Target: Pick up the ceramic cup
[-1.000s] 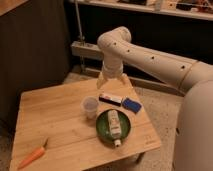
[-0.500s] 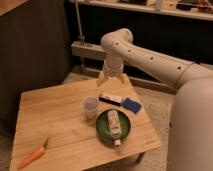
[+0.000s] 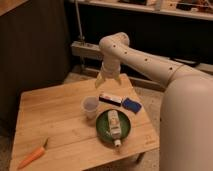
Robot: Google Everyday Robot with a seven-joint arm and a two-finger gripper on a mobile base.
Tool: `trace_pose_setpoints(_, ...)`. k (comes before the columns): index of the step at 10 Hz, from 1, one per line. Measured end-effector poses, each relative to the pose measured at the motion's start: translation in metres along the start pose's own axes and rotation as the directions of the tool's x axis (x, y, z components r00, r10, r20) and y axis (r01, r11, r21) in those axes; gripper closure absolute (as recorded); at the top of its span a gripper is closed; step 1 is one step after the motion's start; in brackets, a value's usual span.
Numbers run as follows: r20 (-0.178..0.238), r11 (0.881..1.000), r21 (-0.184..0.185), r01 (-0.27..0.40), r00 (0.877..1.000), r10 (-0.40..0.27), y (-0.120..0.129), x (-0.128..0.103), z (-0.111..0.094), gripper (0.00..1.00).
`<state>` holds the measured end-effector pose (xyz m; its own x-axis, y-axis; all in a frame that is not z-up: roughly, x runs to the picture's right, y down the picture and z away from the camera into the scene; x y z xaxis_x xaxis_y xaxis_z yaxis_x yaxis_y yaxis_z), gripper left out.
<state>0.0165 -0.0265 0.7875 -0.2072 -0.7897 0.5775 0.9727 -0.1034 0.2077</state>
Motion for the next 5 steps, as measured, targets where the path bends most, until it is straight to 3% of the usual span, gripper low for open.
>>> trace_pose_setpoints(5, 0.034, 1.000, 0.011, -0.001, 0.999, 0.000, -0.006, 0.003, 0.020, 0.23)
